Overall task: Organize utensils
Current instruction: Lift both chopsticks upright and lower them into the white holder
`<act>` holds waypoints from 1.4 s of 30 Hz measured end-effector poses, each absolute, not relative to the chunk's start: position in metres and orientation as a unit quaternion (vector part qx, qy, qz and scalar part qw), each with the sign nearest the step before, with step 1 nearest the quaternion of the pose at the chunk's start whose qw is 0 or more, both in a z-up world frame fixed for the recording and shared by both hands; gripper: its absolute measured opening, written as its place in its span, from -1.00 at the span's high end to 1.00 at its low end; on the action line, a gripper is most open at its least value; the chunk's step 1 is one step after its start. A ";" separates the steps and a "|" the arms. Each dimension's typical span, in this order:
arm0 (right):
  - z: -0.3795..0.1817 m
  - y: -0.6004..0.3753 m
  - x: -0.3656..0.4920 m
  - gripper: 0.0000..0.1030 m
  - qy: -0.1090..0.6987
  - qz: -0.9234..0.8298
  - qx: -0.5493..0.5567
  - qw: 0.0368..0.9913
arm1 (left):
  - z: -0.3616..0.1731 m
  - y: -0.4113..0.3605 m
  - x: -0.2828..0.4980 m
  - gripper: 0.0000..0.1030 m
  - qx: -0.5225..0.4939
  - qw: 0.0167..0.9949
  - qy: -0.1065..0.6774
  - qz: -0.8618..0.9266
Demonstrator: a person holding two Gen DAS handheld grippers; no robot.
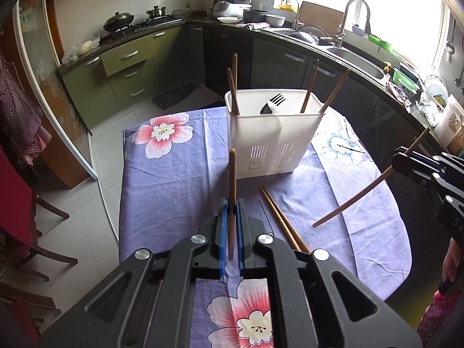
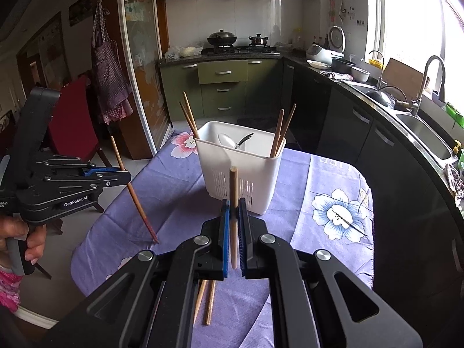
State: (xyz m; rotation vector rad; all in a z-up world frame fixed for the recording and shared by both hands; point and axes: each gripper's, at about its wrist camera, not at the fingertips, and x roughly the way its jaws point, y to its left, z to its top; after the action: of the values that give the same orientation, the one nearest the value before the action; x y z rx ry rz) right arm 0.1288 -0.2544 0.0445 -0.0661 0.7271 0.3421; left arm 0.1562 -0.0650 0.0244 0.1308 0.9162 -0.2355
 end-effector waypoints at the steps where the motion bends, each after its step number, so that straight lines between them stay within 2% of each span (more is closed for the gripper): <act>1: 0.047 -0.254 0.129 0.88 0.352 0.167 -0.033 0.920 | 0.028 -0.067 0.157 0.89 0.063 0.889 0.438 -0.115; 16: 0.112 -0.248 0.137 0.88 0.322 0.170 -0.045 0.930 | 0.093 -0.089 0.165 0.89 0.070 0.902 0.404 -0.136; 30: 0.201 -0.253 0.176 0.88 0.250 0.170 -0.008 0.953 | 0.174 -0.117 0.172 0.89 0.069 0.927 0.330 -0.164; 37: 0.214 -0.258 0.217 0.88 0.236 0.163 0.001 0.958 | 0.185 -0.132 0.199 0.89 0.081 0.940 0.299 -0.145; 42: 0.195 -0.254 0.244 0.88 0.248 0.152 -0.004 0.957 | 0.163 -0.140 0.235 0.89 0.085 0.936 0.315 -0.135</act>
State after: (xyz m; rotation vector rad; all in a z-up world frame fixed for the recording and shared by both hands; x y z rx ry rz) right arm 0.2444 -0.2542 0.1949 -0.0080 0.5035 0.3080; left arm 0.2352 -0.1397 0.1631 0.1748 0.6435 -0.2760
